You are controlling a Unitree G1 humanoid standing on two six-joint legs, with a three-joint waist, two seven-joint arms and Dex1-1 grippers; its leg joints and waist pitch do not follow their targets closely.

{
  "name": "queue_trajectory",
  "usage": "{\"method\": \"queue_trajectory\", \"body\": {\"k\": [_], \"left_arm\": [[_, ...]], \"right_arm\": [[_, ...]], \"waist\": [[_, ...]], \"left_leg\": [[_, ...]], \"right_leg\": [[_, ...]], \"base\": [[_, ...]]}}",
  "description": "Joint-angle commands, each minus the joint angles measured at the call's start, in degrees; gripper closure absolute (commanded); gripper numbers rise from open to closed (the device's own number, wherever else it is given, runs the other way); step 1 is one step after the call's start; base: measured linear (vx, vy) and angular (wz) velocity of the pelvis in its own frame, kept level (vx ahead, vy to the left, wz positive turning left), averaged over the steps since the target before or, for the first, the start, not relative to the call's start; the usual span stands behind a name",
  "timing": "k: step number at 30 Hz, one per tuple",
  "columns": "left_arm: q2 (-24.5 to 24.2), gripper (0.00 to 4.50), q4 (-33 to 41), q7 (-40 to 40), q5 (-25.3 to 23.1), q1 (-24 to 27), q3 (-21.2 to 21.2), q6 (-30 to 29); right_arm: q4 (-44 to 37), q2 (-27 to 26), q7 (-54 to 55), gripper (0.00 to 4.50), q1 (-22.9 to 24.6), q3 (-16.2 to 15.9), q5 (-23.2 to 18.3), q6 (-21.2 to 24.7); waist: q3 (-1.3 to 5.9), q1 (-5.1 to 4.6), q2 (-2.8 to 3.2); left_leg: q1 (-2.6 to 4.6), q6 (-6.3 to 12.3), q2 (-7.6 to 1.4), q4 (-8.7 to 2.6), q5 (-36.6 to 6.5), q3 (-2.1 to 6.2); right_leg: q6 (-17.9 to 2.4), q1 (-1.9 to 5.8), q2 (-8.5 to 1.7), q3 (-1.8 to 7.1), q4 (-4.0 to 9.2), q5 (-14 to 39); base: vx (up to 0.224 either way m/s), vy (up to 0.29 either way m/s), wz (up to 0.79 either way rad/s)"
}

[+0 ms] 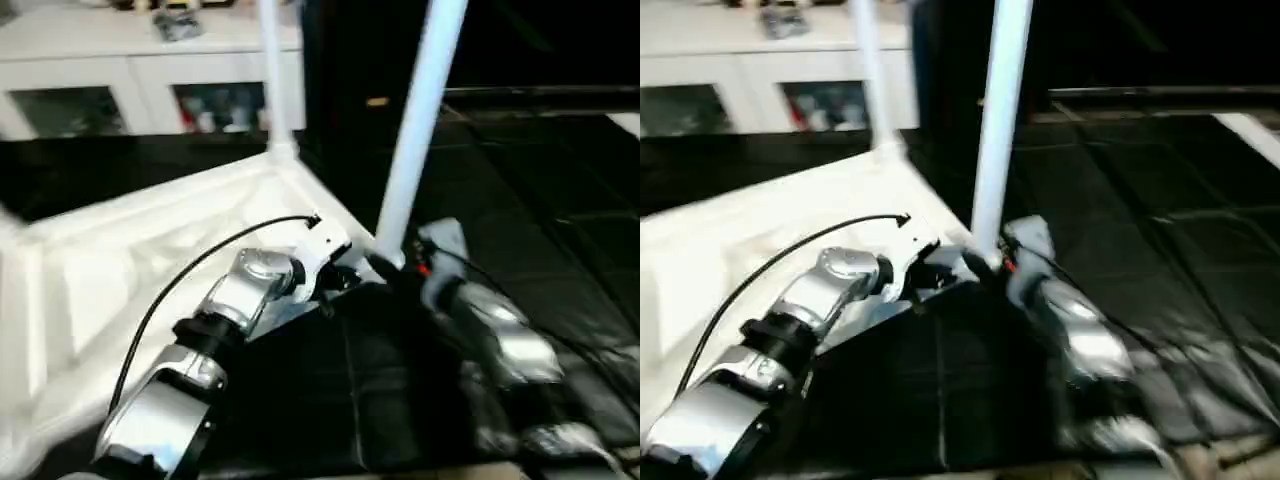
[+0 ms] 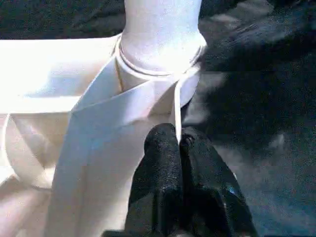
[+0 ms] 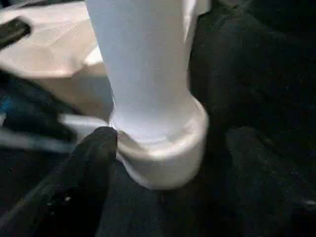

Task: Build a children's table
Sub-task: Rotate leg to tighten

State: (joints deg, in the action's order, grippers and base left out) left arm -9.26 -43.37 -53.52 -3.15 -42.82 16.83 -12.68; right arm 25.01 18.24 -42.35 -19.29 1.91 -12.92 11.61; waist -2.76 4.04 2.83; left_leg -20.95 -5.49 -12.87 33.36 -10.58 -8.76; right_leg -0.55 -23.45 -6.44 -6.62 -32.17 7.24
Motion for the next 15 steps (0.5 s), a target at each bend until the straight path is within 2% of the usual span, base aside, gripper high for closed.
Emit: {"method": "queue_trajectory", "body": {"k": [1,2,3,4,6,9,10,11,12,13,15], "left_arm": [[-0.7,4.5,1.1,-1.9,-1.0,-0.1,1.3,1.9],[-0.9,4.5,0.7,-2.3,-1.2,-0.3,1.6,2.6],[-1.2,4.5,0.1,-2.8,-1.4,-0.4,2.0,3.8],[-1.3,4.5,-0.1,-3.0,-1.4,-0.5,2.1,4.2],[-1.3,4.5,-0.3,-2.9,-1.5,-0.5,2.1,4.5],[-1.3,4.5,-0.5,-2.3,-1.6,-0.5,1.9,5.1],[-1.2,4.5,-0.6,-2.3,-1.5,-0.5,1.8,6.0],[-1.3,4.5,-0.3,-2.6,-1.4,-0.4,1.7,6.4],[-1.4,4.5,0.2,-2.9,-1.2,-0.2,1.7,6.5],[-1.5,4.06,1.3,-3.2,-0.7,-0.1,1.4,5.7],[-2.1,3.95,4.5,-4.4,0.6,0.4,0.8,2.9]], "right_arm": [[-3.4,2.2,-3.5,0.34,0.9,1.9,-1.9,1.1],[-5.3,3.9,-6.5,0.34,2.1,2.6,-3.6,1.9],[-8.6,7.1,-11.8,0.11,4.6,3.4,-6.2,3.4],[-9.8,8.3,-13.4,0.07,5.5,3.5,-6.9,3.9],[-11.3,9.4,-14.7,0.01,6.4,3.4,-7.5,4.7],[-13.8,10.9,-16.7,0.01,7.8,3.2,-9.2,6.7],[-16.6,12.0,-18.7,0.01,8.9,2.6,-11.1,9.2],[-18.7,12.7,-20.3,0.01,9.6,2.0,-12.6,11.0],[-20.6,13.0,-21.4,0.01,10.1,1.5,-13.8,12.5],[-21.9,12.8,-21.6,0.0,10.0,0.7,-14.5,13.3],[-22.8,11.2,-21.1,0.0,8.7,-0.6,-14.7,13.7]], "waist": [[4.26,0.05,-0.56],[4.2,0.15,-0.65],[4.12,0.19,-0.78],[4.13,0.63,-0.97],[4.09,0.82,-1.15],[4.04,0.81,-1.33],[3.95,0.95,-1.38],[4.02,1.01,-1.64],[4.07,1.31,-1.44],[4.12,1.31,-1.4],[4.15,1.24,-1.38]], "left_leg": [[0.03,5.79,0.33,-3.55,-10.1,-1.25],[0.03,5.68,0.36,-3.55,-10.8,-1.3],[0.0,5.76,0.37,-3.58,-11.4,-1.32],[0.31,6.13,0.27,-3.51,-12.4,-1.39],[0.0,6.32,0.29,-3.6,-12.0,-1.44],[0.06,5.89,0.38,-3.59,-12.0,-1.54],[0.31,5.92,0.4,-3.59,-12.4,-1.7],[0.21,6.02,0.42,-3.55,-12.3,-1.71],[0.18,6.26,0.26,-3.59,-11.5,-1.63],[0.16,6.36,0.14,-3.57,-11.1,-1.63],[0.02,5.92,0.1,-3.67,-10.5,-1.55]], "right_leg": [[-12.6,3.94,-1.31,2.08,2.79,13.1],[-12.0,3.96,-1.37,2.08,2.98,14.8],[-11.6,3.97,-1.33,2.05,3.14,15.8],[-11.0,3.88,-1.33,2.15,3.32,17.1],[-10.7,3.9,-1.29,2.25,3.26,17.8],[-9.8,3.63,-1.27,2.29,3.53,20.1],[-9.9,3.39,-1.23,2.37,3.75,20.8],[-9.7,3.61,-1.25,2.39,3.72,20.8],[-9.6,3.63,-1.28,2.49,3.56,20.3],[-9.8,3.48,-1.35,2.55,3.45,19.6],[-9.9,3.46,-1.46,2.5,3.25,19.3]], "base": [[0.0,0.0,0.0],[0.0,0.0,0.0],[0.0,0.0,0.0],[0.0,0.0,0.0],[0.0,0.0,0.0],[0.0,0.0,0.0],[0.0,0.0,0.0],[0.0,0.0,0.0],[0.0,0.0,0.0],[0.0,0.0,0.0],[0.0,0.0,0.0]]}}
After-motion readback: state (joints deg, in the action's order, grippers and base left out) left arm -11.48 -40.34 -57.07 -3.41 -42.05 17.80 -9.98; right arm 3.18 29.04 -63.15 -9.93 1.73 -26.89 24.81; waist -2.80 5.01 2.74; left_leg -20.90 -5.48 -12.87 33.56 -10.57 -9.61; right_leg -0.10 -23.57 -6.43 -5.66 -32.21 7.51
